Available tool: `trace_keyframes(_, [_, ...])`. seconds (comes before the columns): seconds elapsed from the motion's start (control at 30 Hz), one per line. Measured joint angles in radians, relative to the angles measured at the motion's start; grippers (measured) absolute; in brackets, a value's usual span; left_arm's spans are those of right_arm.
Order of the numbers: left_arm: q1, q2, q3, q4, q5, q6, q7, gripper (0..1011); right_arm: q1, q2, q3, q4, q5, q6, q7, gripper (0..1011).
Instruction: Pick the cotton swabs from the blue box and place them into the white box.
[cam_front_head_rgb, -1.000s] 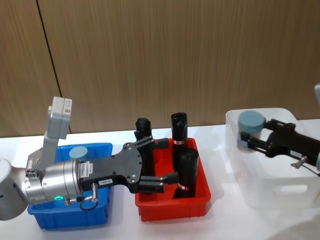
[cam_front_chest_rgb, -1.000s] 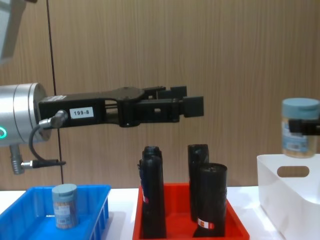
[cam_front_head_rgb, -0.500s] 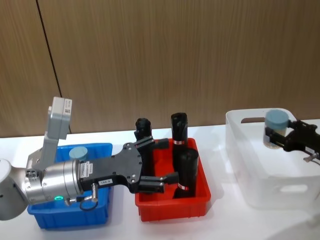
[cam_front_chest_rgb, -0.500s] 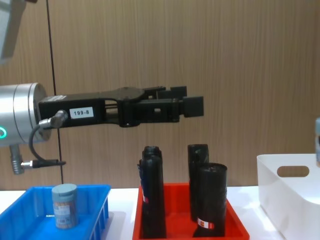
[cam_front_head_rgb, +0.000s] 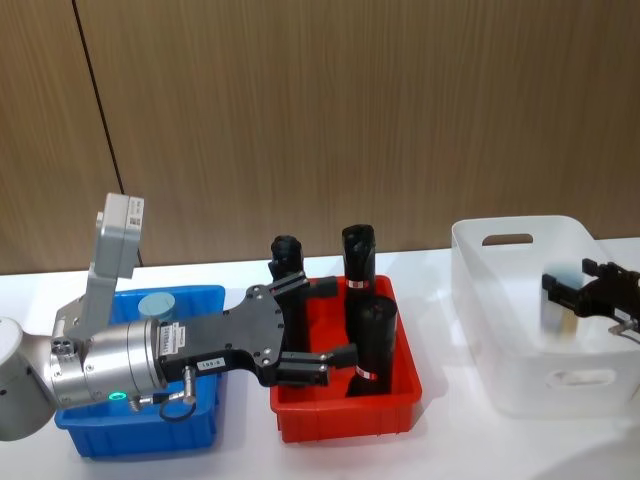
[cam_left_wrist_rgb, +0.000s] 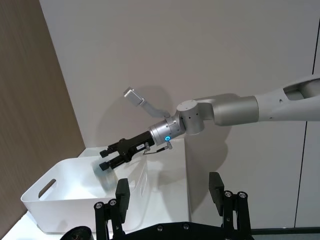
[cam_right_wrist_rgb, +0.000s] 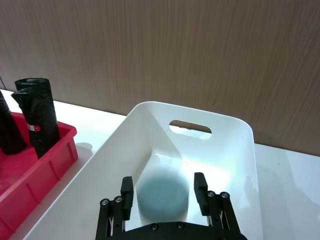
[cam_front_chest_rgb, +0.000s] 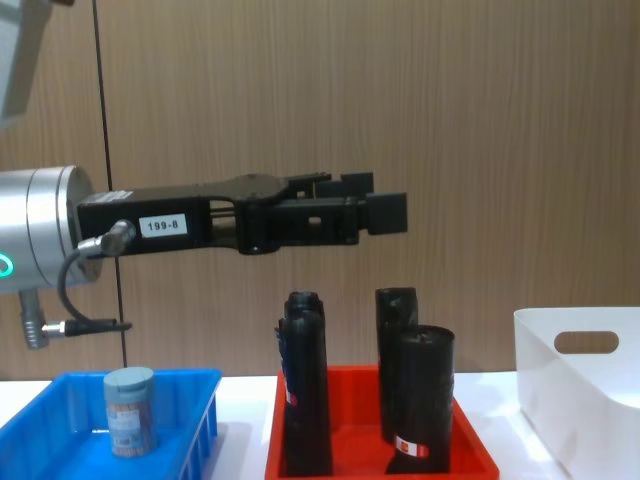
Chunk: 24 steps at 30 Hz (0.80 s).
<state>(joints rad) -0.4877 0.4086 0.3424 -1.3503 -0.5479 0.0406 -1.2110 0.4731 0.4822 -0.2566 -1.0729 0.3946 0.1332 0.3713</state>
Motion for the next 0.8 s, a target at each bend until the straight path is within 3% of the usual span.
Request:
trace_keyframes(0.33, [0.000,0.000,0.000,0.000,0.000,0.000,0.000,1004,0.017,-0.011,-0.005,0.037,-0.004,-0.016,0.007,991])
trace_keyframes(0.6, [0.003,0.000,0.001,-0.003,0.003,0.000,0.015,1004,0.014,-0.011,-0.004,0.027,0.000,-0.020,0.012,1001])
trace_keyframes(0.8, [0.014,-0.001,0.006,-0.016,0.020,0.000,0.072,1004,-0.003,-0.016,-0.003,0.002,-0.002,-0.023,0.001,1001])
